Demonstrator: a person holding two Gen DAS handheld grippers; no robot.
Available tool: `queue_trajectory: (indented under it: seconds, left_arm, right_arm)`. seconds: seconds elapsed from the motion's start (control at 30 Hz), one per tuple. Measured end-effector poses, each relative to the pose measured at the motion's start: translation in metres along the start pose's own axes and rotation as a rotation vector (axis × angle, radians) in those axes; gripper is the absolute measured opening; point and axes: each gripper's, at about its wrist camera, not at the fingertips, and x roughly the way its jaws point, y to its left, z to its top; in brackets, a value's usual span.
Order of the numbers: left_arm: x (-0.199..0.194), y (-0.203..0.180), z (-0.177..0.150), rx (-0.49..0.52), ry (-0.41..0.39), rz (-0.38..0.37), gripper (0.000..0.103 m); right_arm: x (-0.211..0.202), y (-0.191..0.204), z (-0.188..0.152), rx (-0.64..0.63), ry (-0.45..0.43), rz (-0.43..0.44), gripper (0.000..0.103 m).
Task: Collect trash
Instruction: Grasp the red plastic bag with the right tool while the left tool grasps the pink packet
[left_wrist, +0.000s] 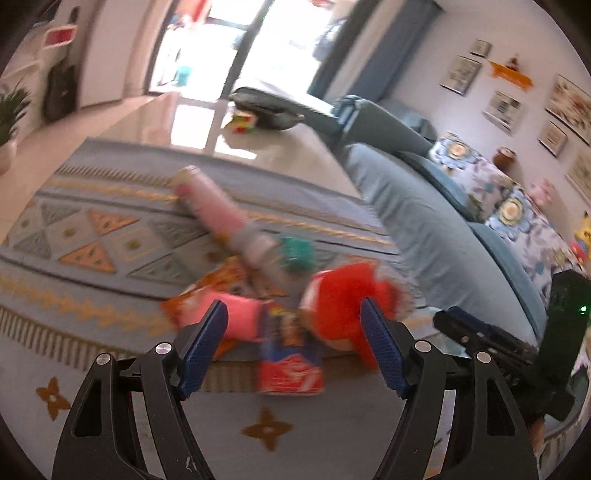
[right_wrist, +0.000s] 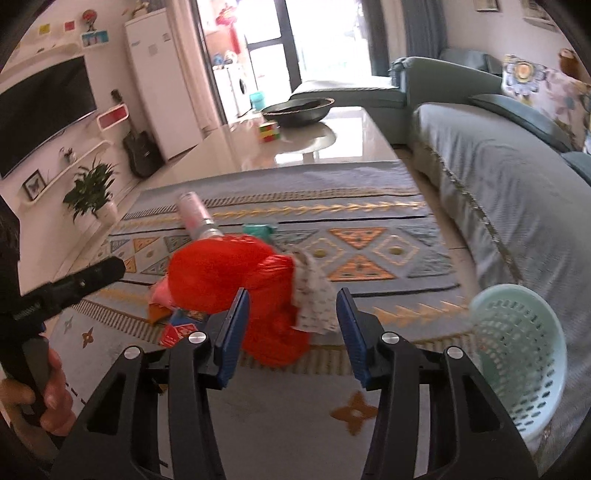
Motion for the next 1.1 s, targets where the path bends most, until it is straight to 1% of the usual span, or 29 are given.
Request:
queue_trajectory:
  seconds: [0.2, 0.23, 0.3, 0.37, 0.47, 0.5, 0.57, 0.63, 0.73, 0.8, 0.83, 0.9, 0.93, 1.03, 1.07, 1.1]
  left_arm:
    - [0.01, 0.026, 0.003, -0.023, 0.006, 0.047, 0.072]
    - [0.012, 0.029, 0.003, -0.026, 0.008, 0.052, 0.072]
    - [0.017, 0.035, 0.003, -0.032, 0.014, 0.062, 0.072]
    - [0.025, 0.04, 0.003, -0.029, 0.036, 0.067, 0.072]
    - [0.041, 0.042, 0.002, -0.017, 0.065, 0.073, 0.072]
    - [0.047, 0.043, 0.001, -0.016, 0.079, 0.074, 0.072]
    - [0.056, 0.044, 0.0, -0.011, 0.096, 0.068, 0.072]
    - [0.065, 0.044, -0.002, -0.009, 0.109, 0.072, 0.072]
    - [0.077, 0.047, -0.004, -0.013, 0.135, 0.077, 0.072]
    - [0.082, 0.045, -0.007, -0.004, 0.14, 0.096, 0.072]
    - [0.083, 0.045, -0.008, 0.004, 0.139, 0.104, 0.072]
    - [0.083, 0.044, -0.01, 0.014, 0.136, 0.115, 0.072]
    - [0.082, 0.044, -0.01, 0.016, 0.133, 0.122, 0.071]
    - [0.079, 0.042, -0.011, 0.024, 0.125, 0.137, 0.063]
    - [0.078, 0.041, -0.012, 0.03, 0.121, 0.137, 0.059]
    - [0.077, 0.04, -0.013, 0.036, 0.117, 0.139, 0.057]
  right_arm:
    - [0.022, 0.031, 0.007, -0.058, 0.026, 0.031, 0.045]
    - [0.027, 0.034, 0.008, -0.055, 0.038, 0.047, 0.047]
    - [0.036, 0.04, 0.01, -0.055, 0.044, 0.047, 0.062]
    - [0.047, 0.047, 0.009, -0.077, 0.041, -0.01, 0.068]
    - [0.067, 0.046, 0.006, -0.077, 0.085, -0.054, 0.078]
    - [0.073, 0.044, 0.003, -0.069, 0.105, -0.041, 0.078]
    - [0.079, 0.037, 0.0, -0.048, 0.117, -0.006, 0.078]
    - [0.082, 0.031, -0.003, -0.031, 0.123, 0.004, 0.072]
    - [0.084, 0.024, -0.004, -0.012, 0.127, 0.025, 0.057]
    - [0.088, 0.022, -0.007, -0.009, 0.142, 0.029, 0.036]
    - [0.089, 0.02, -0.009, -0.006, 0.147, 0.034, 0.034]
    - [0.089, 0.018, -0.012, -0.003, 0.145, 0.037, 0.026]
    - [0.088, 0.018, -0.013, -0.005, 0.142, 0.034, 0.025]
    - [0.08, 0.016, -0.014, 0.002, 0.125, 0.052, 0.023]
    - [0.076, 0.015, -0.014, 0.007, 0.115, 0.062, 0.023]
    - [0.073, 0.015, -0.013, 0.011, 0.106, 0.068, 0.023]
